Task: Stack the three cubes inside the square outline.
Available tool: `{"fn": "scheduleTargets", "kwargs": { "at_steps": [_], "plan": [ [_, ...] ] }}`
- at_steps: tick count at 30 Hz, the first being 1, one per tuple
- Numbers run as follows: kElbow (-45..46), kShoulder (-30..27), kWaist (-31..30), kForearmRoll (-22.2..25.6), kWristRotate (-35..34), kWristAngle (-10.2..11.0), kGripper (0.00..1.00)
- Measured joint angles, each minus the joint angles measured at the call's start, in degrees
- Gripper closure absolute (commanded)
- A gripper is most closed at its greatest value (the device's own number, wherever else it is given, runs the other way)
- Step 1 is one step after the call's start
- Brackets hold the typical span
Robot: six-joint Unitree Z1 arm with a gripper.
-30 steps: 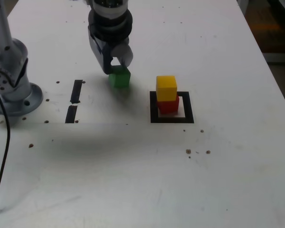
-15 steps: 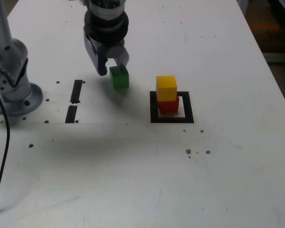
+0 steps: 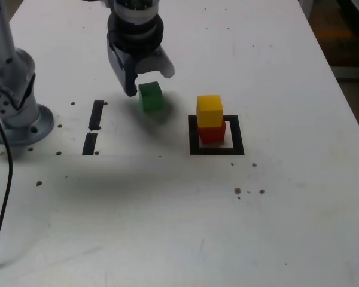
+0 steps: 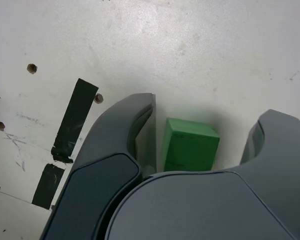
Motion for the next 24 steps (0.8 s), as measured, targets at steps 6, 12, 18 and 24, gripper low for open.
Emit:
{"fn": "scheduleTargets", "kwargs": {
  "at_steps": [6, 12, 18, 24],
  "plan": [
    [-0.8, 0.3, 0.0, -0.1, 1.0, -1.0, 0.11],
    [-1.0, 1.5, 0.0, -0.2, 5.3, -3.8, 0.11],
    [-1.0, 1.8, 0.0, -0.2, 10.1, -6.4, 0.12],
    [-0.5, 2.1, 1.0, -0.4, 13.6, -8.1, 0.12]
  ]
}}
